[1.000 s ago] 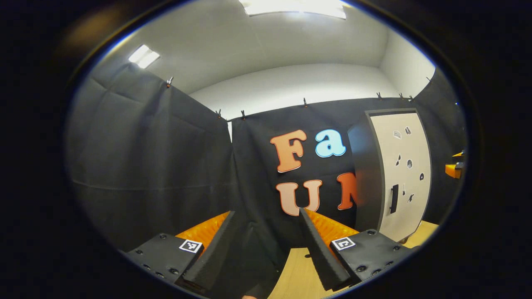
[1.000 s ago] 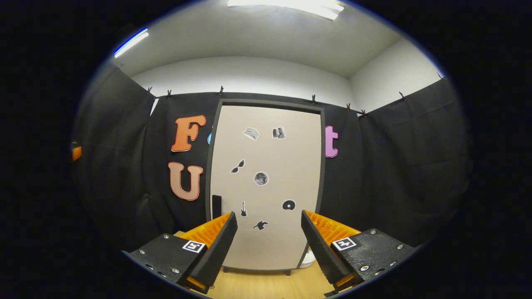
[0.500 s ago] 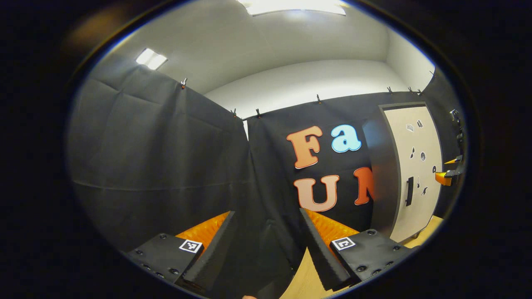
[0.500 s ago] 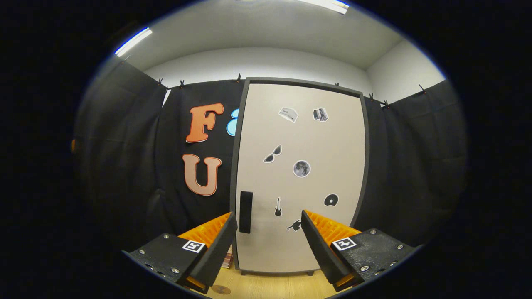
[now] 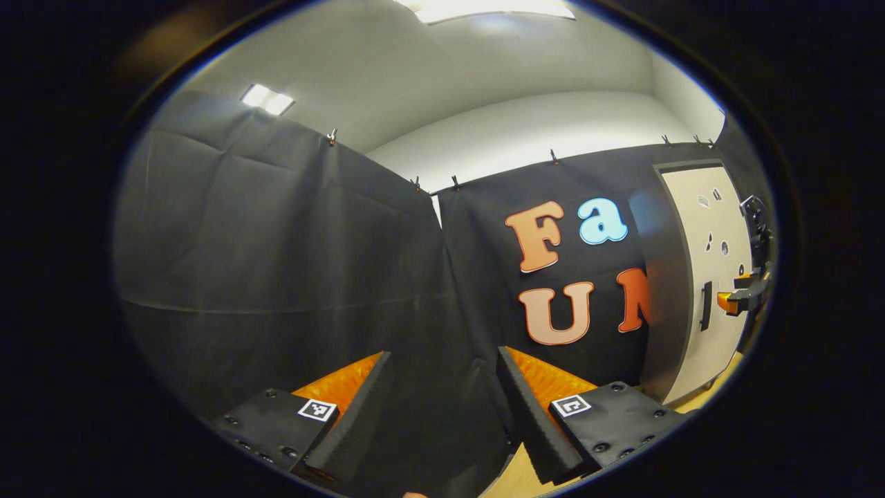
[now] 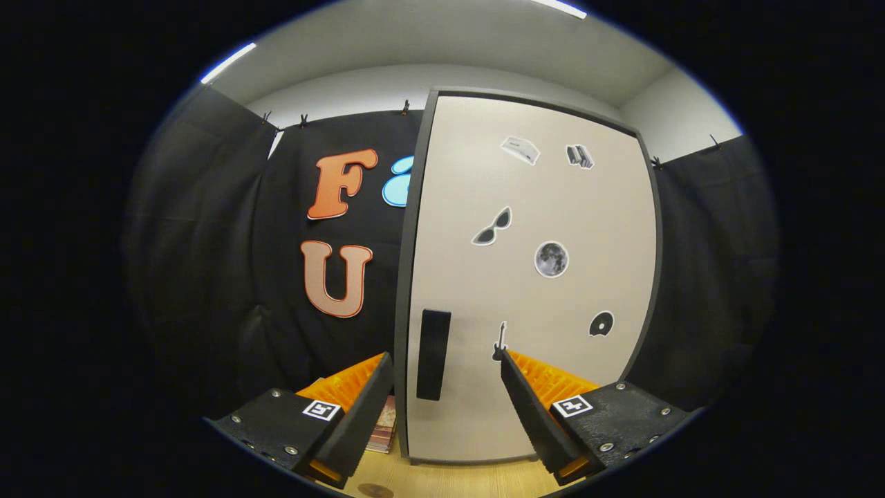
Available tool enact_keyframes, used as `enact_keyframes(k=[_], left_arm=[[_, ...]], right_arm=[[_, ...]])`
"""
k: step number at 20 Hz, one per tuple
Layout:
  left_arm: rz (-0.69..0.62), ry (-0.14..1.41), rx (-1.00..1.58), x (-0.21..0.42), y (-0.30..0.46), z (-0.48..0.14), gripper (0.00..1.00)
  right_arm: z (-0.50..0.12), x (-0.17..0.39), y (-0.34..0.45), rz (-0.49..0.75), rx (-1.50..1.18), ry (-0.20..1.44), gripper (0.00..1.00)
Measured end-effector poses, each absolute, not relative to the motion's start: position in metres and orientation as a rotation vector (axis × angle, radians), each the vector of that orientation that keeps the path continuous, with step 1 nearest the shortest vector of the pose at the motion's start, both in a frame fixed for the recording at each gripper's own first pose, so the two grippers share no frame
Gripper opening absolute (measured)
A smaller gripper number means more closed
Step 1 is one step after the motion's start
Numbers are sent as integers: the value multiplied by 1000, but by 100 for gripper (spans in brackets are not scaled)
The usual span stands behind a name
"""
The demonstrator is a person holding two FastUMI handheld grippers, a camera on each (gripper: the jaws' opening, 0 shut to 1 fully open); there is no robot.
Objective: Open the cabinet door with the right hand, grasp the bottle in the cabinet with the left hand and place it on the coaster, then close the cabinet door with the right hand.
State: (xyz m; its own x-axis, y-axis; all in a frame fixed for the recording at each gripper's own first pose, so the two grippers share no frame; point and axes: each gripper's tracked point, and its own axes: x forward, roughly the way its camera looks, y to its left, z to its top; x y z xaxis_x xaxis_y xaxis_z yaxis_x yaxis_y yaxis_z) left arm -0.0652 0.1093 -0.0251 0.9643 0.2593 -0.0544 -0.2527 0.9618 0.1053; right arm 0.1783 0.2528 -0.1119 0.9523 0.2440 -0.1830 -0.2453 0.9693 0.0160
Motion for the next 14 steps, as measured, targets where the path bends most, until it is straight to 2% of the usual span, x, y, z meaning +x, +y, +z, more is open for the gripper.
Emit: enact_keyframes(k=[4, 8, 14], left_arm=[[278, 82, 95, -69, 117, -31, 99], [281, 96, 99, -71, 120, -37, 97], [269, 106, 95, -71, 120, -43, 98]], right_arm=[[-137, 204, 262, 224, -38, 202, 94], [-158, 222, 270, 211, -38, 233, 86], [-168, 243, 280, 216, 52, 267, 61]])
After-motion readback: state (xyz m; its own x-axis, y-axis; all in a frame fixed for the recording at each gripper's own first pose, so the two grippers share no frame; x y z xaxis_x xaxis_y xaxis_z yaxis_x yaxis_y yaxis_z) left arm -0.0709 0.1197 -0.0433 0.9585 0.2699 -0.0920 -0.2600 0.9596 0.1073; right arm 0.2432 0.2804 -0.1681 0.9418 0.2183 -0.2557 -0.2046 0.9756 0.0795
